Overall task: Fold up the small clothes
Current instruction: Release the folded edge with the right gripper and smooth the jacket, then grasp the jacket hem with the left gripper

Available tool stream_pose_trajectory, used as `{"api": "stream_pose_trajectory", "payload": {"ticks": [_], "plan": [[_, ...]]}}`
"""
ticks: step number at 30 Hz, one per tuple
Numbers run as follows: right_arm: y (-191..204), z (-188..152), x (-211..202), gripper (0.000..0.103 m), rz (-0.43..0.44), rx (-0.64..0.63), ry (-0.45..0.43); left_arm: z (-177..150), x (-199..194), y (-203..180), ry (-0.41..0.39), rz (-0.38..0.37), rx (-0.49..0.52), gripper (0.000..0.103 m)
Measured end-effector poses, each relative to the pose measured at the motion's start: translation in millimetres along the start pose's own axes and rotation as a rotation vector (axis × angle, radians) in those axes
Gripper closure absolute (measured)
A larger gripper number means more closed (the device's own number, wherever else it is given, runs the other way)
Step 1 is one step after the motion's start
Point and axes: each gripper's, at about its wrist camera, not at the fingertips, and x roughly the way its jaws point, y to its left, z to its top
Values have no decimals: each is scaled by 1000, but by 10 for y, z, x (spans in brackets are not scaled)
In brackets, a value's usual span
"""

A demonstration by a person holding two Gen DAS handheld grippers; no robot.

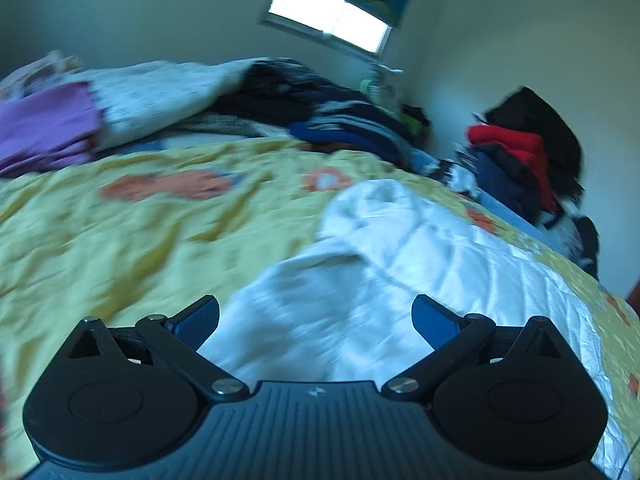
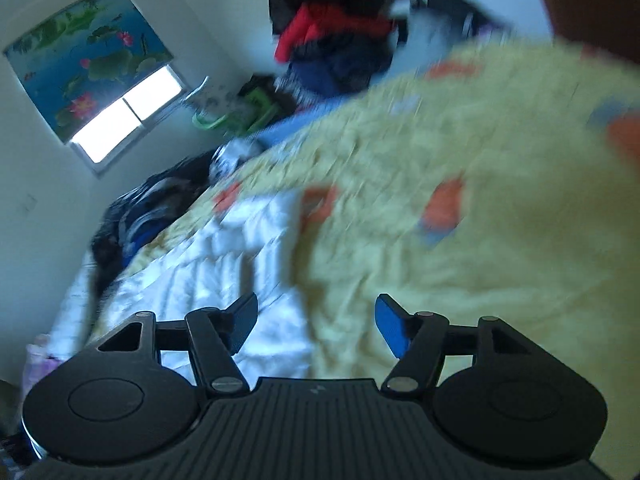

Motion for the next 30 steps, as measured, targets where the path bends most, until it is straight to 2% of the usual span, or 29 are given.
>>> {"api": "stream_pose_trajectory", "payload": {"ticks": [1,5,7,11,13,15,16,17,19,21,23,25,26,28,30], "plan": [[26,55,-156,34,-40,-48,-43,-11,-63,79,5,7,-15,0],[180,173,-772,16,-236,-323,-243,-12,-280,290,-8,56,-38,0],[220,178,-1061,13,-332,-442,-325,18,-405,364,-33,58,-39,0],[203,169,-1668,7,-464,-615,-413,79,-641,422,-88,60,14,0],[185,139,-1955,4,-522,-682,-456,83,-700,467,-90,57,35,0],[157,118,-2196,0,-546,-685,-481,47,-721,515,-70,47,40,0],[112,121,-2272,0,-513,-644,-464,18,-714,538,-52,43,34,0],[45,122,-2302,0,-443,-570,-416,-28,-698,562,-36,37,27,0],[-111,71,-2232,0,-266,-385,-296,-136,-655,595,-2,33,15,0],[-314,-87,-1888,2,-27,-166,-124,-251,-611,612,36,36,14,0],[-455,-326,-1379,10,146,20,88,-327,-598,633,72,29,24,0],[-508,-608,-844,18,219,134,297,-364,-600,650,104,20,35,0],[-503,-735,-615,21,212,154,381,-374,-605,666,121,14,37,0],[-469,-904,-321,23,178,146,472,-391,-620,703,156,-1,29,0],[-457,-973,-190,22,221,161,496,-416,-630,736,197,-20,23,0]]}}
